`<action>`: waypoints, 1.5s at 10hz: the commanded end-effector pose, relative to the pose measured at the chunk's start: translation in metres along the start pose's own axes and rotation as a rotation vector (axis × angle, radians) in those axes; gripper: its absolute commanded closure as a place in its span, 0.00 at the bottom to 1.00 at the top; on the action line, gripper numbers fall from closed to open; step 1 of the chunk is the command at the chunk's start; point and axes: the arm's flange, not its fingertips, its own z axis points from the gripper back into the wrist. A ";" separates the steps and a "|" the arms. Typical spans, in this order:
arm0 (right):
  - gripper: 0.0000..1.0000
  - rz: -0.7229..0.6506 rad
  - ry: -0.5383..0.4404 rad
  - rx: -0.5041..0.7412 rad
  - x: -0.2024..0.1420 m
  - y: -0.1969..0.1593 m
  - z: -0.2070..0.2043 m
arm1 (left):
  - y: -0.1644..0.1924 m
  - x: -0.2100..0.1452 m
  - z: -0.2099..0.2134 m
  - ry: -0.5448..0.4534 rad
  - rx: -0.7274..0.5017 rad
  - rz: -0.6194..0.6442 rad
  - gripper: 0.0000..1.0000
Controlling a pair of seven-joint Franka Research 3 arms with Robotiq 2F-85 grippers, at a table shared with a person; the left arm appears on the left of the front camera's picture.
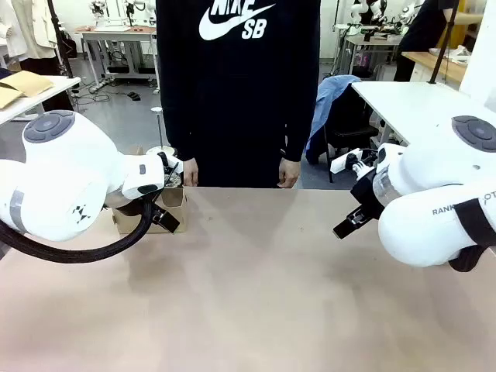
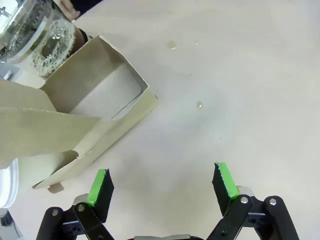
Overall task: Pour a drink into a cup and package it in a carrier.
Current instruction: Pick up the 600 ml Paper Cup and place it in the middle top area of the table.
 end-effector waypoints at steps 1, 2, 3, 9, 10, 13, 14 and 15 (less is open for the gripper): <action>0.00 0.000 0.000 0.000 0.000 0.000 0.000 | 0.000 0.000 0.000 0.000 0.000 0.000 0.00; 0.00 0.000 0.000 0.000 0.000 0.000 0.000 | 0.000 0.000 0.000 0.000 0.000 0.000 0.00; 0.00 0.000 0.000 0.000 0.000 0.000 0.000 | 0.000 0.000 0.000 0.000 0.000 0.000 0.00; 0.00 0.001 0.000 0.000 0.000 0.000 0.000 | 0.000 0.000 0.000 0.000 0.000 0.000 0.00; 0.00 -0.010 -0.046 0.041 0.042 -0.035 0.033 | 0.000 0.000 0.000 0.000 0.000 0.000 0.00; 0.00 0.005 -0.099 0.192 0.106 -0.119 0.105 | 0.000 0.000 0.000 0.000 0.000 0.000 0.00; 0.00 0.033 -0.143 0.265 0.107 -0.151 0.129 | 0.000 0.000 0.000 0.000 0.000 0.000 0.00; 0.00 0.073 -0.213 0.360 0.089 -0.192 0.156 | 0.000 0.000 0.000 0.000 0.000 0.000 0.00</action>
